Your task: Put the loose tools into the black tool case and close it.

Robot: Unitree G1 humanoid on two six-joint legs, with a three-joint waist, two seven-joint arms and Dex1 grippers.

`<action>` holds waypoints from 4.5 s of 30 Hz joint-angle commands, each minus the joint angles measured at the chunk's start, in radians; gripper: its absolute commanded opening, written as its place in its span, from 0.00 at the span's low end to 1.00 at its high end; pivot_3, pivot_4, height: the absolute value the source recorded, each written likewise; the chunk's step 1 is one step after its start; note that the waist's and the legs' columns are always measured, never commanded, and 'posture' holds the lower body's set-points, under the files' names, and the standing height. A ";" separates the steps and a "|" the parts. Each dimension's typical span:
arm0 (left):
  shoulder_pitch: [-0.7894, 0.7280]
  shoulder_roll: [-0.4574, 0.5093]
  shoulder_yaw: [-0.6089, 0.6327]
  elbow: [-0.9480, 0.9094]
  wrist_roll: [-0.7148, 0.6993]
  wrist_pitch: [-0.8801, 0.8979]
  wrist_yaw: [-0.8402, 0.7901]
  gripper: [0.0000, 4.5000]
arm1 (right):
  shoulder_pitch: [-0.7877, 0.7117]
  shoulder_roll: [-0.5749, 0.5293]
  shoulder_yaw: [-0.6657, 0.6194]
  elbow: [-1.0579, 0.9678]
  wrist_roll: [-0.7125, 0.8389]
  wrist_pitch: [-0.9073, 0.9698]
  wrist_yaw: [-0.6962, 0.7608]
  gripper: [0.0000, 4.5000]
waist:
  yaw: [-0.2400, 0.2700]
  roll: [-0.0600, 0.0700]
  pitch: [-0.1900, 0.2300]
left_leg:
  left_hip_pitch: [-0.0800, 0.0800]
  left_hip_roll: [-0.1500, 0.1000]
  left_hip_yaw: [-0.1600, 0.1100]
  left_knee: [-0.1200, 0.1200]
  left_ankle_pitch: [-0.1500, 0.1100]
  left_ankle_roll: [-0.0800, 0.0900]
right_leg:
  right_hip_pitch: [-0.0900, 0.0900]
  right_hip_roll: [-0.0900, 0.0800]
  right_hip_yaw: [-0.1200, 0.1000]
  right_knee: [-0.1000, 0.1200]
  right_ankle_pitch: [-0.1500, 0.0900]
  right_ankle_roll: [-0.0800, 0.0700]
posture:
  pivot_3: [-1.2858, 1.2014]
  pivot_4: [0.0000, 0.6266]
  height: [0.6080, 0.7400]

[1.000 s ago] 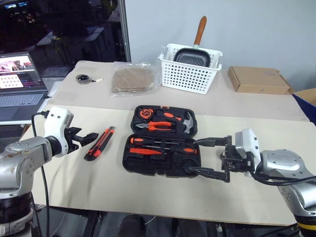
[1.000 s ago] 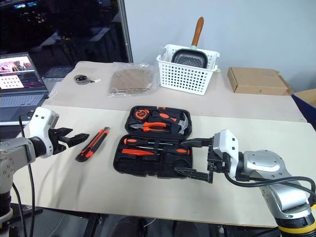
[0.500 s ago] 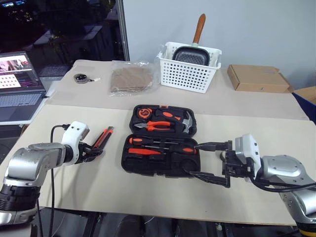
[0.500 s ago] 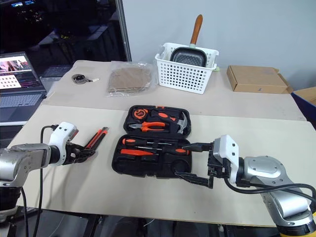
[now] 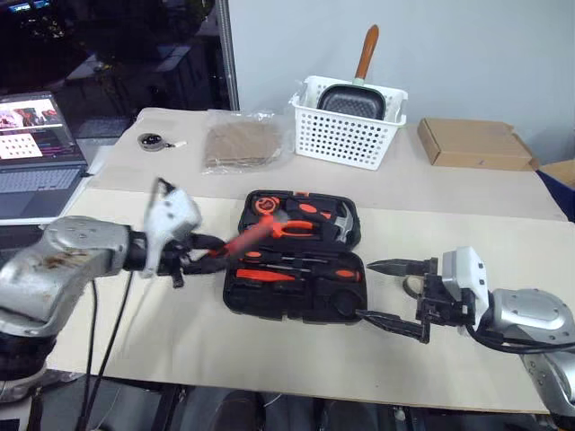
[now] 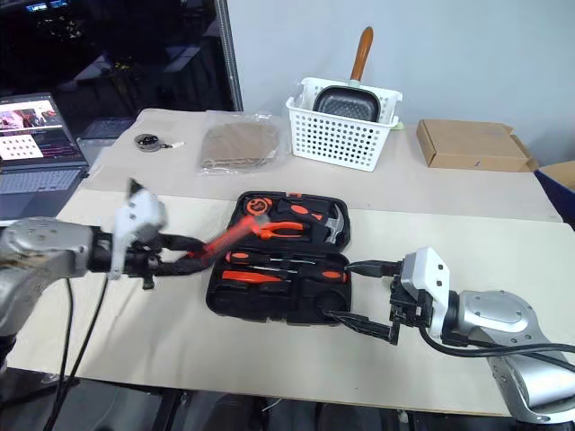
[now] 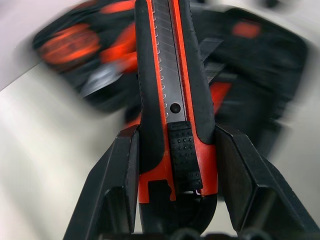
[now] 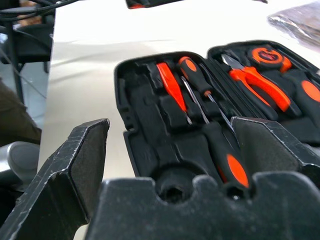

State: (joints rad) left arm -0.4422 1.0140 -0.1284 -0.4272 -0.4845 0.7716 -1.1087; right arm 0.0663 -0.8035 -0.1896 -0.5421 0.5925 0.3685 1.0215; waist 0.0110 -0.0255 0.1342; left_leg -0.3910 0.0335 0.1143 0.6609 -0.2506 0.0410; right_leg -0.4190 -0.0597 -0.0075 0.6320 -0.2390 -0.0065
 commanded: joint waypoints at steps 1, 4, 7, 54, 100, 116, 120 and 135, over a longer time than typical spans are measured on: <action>-0.109 -0.050 -0.216 0.088 0.161 -0.145 -0.107 0.38 | 0.041 -0.016 -0.077 -0.050 0.010 -0.014 -0.008 1.00 | 0.001 0.000 0.000 | 0.000 0.000 0.000 0.000 0.000 0.000 | 0.000 0.001 0.001 0.000 0.000 0.000 | 0.52 0.24 1.00; -0.163 -0.091 -0.312 0.171 0.242 -0.222 -0.161 0.38 | 0.083 -0.021 -0.109 -0.065 0.013 -0.015 -0.007 1.00 | 0.001 0.000 0.000 | 0.000 -0.001 -0.001 0.001 0.001 0.000 | 0.000 0.002 0.000 0.000 0.000 0.000 | 0.52 0.24 1.00; -0.178 -0.106 -0.356 0.216 0.294 -0.285 -0.207 0.38 | 0.131 -0.022 -0.147 -0.082 0.017 -0.017 0.000 1.00 | -0.002 0.000 0.000 | -0.001 0.000 -0.001 0.001 0.001 0.001 | -0.001 0.003 0.002 0.000 0.000 0.000 | 0.52 0.24 1.00; 0.247 -0.415 -0.177 0.320 0.337 -0.452 0.095 0.02 | 0.121 -0.087 -0.201 -0.058 0.030 0.017 0.049 1.00 | 0.000 0.004 -0.004 | 0.012 0.001 -0.003 0.004 -0.001 0.003 | 0.015 -0.001 0.001 -0.001 0.000 0.003 | 0.52 0.24 1.00; 0.246 -0.144 0.316 -0.352 -0.516 -0.016 0.282 1.00 | -0.371 -0.222 0.381 0.364 -0.443 0.412 -0.133 0.48 | -0.004 0.004 -0.016 | 0.008 0.000 -0.001 0.000 -0.006 0.004 | 0.011 -0.002 -0.001 -0.005 -0.005 0.006 | 0.52 0.24 1.00; 0.442 -0.138 0.457 -0.402 -0.471 -0.112 0.275 1.00 | -0.470 -0.197 0.342 0.008 -0.215 0.498 0.031 0.02 | -0.015 0.007 -0.010 | 0.009 0.002 -0.001 0.000 -0.006 0.003 | 0.010 -0.001 -0.001 -0.004 -0.005 0.004 | 0.52 0.24 1.00; 0.590 -0.135 0.652 -0.393 -0.589 -0.130 0.156 1.00 | -0.538 -0.153 0.485 -0.072 -0.214 0.598 0.020 0.02 | -0.019 0.006 -0.009 | 0.009 0.002 -0.001 0.000 -0.006 0.002 | 0.010 -0.003 -0.002 -0.003 -0.006 0.003 | 0.52 0.24 1.00; 0.807 -0.165 0.788 -0.402 -0.496 -0.210 0.107 1.00 | -0.613 -0.141 0.762 -0.001 -0.345 0.620 0.009 0.09 | -0.006 0.006 -0.008 | 0.005 -0.001 0.000 0.000 -0.005 0.002 | 0.004 -0.013 -0.006 -0.002 -0.006 0.002 | 0.52 0.24 1.00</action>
State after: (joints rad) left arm 0.3606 0.8547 0.6457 -0.8103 -0.9827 0.5865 -1.0047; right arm -0.5557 -0.9283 0.5332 -0.5670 0.2757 0.9896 1.0258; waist 0.0052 -0.0191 0.1259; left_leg -0.3856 0.0326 0.1142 0.6611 -0.2560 0.0430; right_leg -0.4145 -0.0724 -0.0132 0.6296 -0.2455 -0.0046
